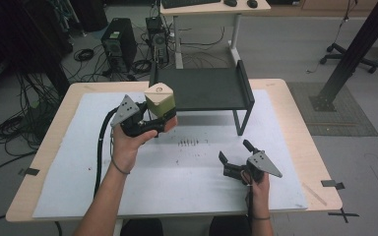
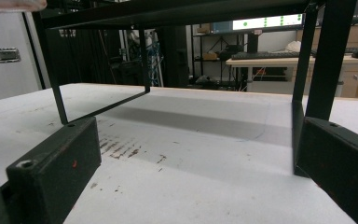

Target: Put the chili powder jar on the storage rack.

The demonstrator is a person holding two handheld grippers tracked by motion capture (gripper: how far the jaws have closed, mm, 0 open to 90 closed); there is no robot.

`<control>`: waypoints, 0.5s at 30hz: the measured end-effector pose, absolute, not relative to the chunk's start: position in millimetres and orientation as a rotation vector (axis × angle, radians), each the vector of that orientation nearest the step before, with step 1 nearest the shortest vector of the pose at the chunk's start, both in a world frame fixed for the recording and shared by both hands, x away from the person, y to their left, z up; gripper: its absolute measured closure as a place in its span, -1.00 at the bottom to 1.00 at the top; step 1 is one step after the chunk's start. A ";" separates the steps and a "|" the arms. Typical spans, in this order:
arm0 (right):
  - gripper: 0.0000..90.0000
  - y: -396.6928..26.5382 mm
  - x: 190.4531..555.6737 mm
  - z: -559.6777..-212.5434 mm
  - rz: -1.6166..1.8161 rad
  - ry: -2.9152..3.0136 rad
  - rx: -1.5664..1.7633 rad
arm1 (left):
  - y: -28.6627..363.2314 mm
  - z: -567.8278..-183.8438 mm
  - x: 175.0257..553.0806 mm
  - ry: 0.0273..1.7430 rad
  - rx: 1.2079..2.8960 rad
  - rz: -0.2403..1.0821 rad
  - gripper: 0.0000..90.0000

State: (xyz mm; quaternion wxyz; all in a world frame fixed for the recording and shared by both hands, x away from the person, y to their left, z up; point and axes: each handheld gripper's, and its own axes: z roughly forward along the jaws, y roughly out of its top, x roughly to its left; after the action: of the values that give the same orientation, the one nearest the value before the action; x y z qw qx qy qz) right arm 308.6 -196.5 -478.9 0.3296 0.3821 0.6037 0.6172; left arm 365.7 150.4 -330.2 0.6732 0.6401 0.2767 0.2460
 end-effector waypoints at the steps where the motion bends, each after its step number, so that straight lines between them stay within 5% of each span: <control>1: -1.00 -196.7 308.6 -478.9 1.618 1.580 1.001 | 149.9 -328.5 367.5 0.621 1.441 0.552 -0.35; 15: -1.00 -197.4 308.7 -478.9 1.628 1.578 1.003 | 144.4 -315.8 395.7 0.632 1.429 0.578 -0.35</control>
State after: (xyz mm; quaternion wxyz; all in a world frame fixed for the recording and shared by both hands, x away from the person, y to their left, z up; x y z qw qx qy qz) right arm 308.7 -197.4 -478.9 0.3252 0.3826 0.6020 0.6209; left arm 395.7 144.4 -315.8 0.6726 0.6349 0.2805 0.2566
